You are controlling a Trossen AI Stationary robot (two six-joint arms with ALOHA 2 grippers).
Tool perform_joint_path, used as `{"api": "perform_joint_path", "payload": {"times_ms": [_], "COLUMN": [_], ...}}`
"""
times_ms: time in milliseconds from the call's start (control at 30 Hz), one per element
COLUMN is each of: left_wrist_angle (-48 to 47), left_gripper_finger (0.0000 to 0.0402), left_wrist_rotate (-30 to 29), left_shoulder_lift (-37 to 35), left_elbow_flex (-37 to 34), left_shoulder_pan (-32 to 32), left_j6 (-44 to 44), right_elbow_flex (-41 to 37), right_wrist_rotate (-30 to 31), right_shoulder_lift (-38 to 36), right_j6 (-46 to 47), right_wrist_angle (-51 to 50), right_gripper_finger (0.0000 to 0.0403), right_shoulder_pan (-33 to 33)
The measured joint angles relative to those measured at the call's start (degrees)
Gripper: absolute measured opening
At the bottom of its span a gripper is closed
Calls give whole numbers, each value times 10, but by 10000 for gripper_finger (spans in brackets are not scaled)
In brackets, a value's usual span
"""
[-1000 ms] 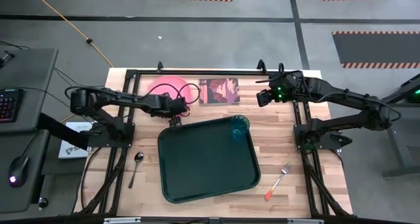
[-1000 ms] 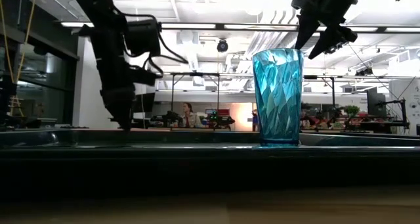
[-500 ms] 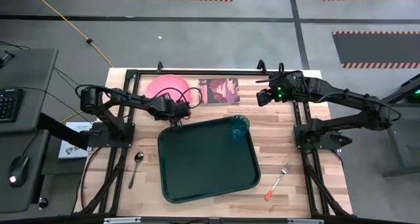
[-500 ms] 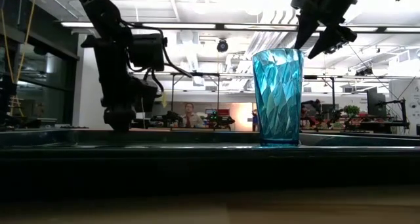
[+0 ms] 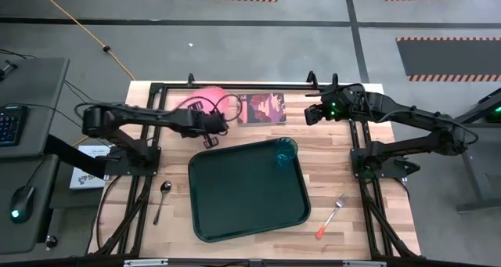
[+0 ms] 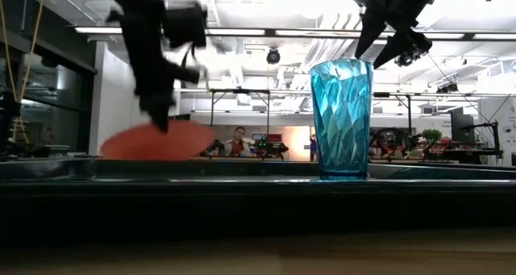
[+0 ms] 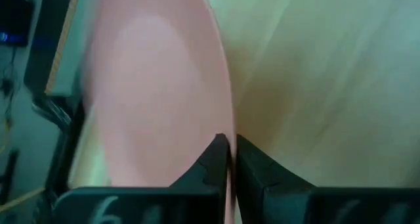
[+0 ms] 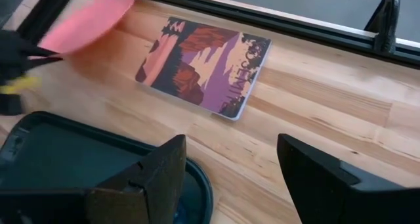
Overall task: Pick and place plate/cup/fork/spoon on tray
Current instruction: Put the pink plate to the center on the black tray
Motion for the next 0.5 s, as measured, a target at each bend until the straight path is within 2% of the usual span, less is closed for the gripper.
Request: {"api": "perform_joint_path", "payload": {"times_ms": [267,367,500], "left_wrist_angle": [-145,-180,-197], "left_gripper_finger": [1,1,1], "left_wrist_rotate": [25,57,94], "left_shoulder_lift": [-122,-139,-135], "left_elbow_flex": [141,186,238], "left_shoulder_pan": [-51,-96,-194], "left_j6": [11,4,-16], "right_elbow_flex": [0,0,0], "right_wrist_rotate": [5,5,5], "right_shoulder_lift": [0,0,0], "right_j6": [0,-6,-15], "right_wrist_angle": [4,5,9], "right_gripper_finger": [232,232,232], "right_shoulder_pan": [0,0,0]}}
